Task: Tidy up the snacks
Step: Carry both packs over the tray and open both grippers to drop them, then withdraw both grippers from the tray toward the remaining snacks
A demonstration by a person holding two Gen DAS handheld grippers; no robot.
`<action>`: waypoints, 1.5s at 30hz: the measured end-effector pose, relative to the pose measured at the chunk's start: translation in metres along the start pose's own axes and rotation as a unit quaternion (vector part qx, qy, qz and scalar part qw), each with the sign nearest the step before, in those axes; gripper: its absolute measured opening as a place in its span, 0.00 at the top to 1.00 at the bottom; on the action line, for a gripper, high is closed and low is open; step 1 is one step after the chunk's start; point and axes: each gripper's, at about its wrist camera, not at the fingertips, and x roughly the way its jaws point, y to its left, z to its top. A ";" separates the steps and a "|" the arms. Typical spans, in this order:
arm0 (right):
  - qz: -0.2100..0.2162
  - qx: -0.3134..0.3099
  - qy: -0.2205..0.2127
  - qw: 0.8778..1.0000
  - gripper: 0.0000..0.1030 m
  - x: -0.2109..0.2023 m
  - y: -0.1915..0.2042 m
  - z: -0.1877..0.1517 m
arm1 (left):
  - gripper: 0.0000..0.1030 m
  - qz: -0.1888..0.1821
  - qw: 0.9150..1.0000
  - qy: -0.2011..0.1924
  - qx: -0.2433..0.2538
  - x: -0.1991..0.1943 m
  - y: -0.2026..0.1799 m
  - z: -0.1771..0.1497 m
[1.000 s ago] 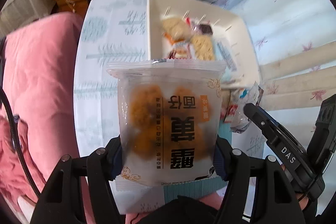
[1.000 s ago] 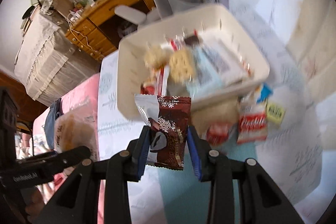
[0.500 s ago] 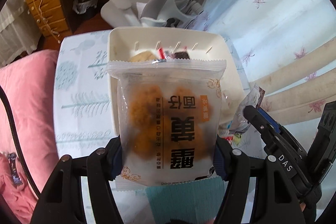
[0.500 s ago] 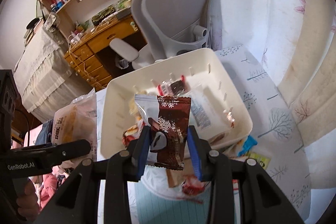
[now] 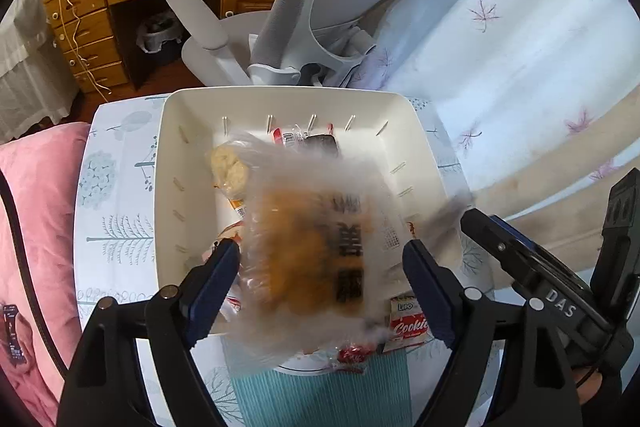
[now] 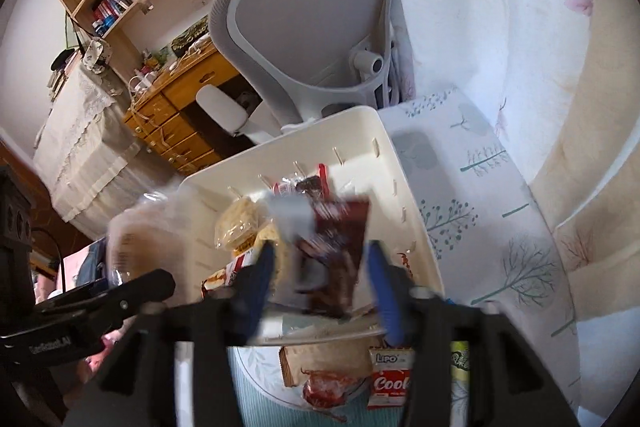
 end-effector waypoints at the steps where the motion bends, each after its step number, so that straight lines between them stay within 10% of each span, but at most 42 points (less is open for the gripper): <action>1: 0.003 0.002 0.001 1.000 0.37 -0.001 -0.005 0.001 | 0.16 -0.001 1.000 -0.002 -0.006 -0.001 -0.002 0.000; 26: 0.063 -0.072 0.080 0.992 0.31 -0.027 -0.072 -0.034 | 0.12 0.049 0.988 -0.061 -0.130 -0.042 -0.037 -0.094; 45: 0.026 -0.237 0.068 0.969 0.31 -0.011 -0.108 -0.095 | 0.13 0.094 0.983 0.010 -0.156 0.026 -0.049 -0.154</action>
